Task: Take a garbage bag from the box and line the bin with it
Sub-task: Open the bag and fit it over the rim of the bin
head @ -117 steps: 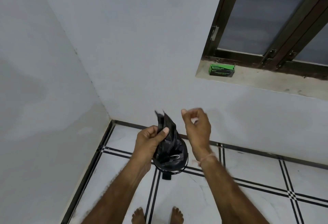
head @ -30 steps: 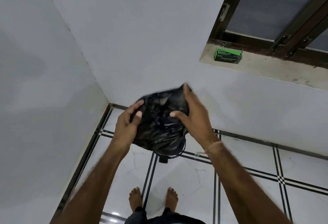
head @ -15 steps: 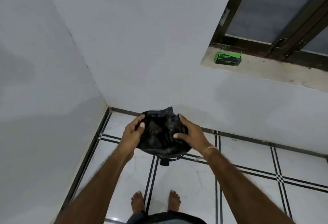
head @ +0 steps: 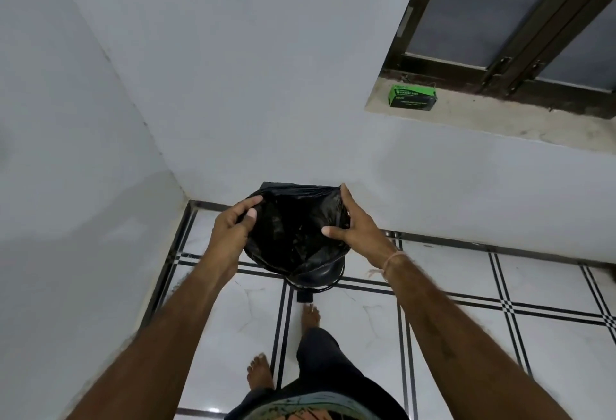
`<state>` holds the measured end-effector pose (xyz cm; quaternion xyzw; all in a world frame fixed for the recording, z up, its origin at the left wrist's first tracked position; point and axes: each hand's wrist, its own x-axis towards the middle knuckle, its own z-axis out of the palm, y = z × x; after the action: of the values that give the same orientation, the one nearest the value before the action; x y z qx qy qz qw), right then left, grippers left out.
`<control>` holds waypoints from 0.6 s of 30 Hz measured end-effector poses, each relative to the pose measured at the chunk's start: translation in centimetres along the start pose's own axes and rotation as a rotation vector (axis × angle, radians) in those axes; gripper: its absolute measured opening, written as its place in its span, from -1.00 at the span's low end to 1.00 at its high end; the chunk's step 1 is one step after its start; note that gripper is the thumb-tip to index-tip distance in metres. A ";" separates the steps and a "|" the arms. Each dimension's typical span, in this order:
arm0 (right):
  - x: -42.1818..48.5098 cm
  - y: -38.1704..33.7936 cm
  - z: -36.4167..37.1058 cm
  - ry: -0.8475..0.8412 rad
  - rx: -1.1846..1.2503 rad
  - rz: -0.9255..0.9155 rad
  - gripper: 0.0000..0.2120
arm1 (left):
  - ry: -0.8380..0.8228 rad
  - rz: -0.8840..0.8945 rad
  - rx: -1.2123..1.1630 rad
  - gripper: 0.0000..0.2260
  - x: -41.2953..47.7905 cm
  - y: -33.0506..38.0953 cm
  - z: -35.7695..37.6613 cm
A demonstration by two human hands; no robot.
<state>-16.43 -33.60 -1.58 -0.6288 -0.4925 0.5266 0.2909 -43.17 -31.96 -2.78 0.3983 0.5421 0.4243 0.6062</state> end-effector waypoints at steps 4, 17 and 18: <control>1.4 -0.6 -0.5 0.010 -0.010 -0.032 0.03 | -0.037 0.004 0.004 -0.66 0.9 0.8 0.4; 7.5 3.8 -3.0 -0.013 -0.001 0.012 0.03 | 0.023 -0.087 0.094 -0.58 5.2 -1.7 4.4; 7.5 4.4 -3.2 -0.010 0.001 0.024 0.03 | 0.023 -0.102 0.101 -0.58 5.3 -2.3 4.7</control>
<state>-12.36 -27.69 -7.40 -0.6319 -0.4863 0.5334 0.2825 -38.03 -27.78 -6.17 0.3954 0.5894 0.3694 0.5998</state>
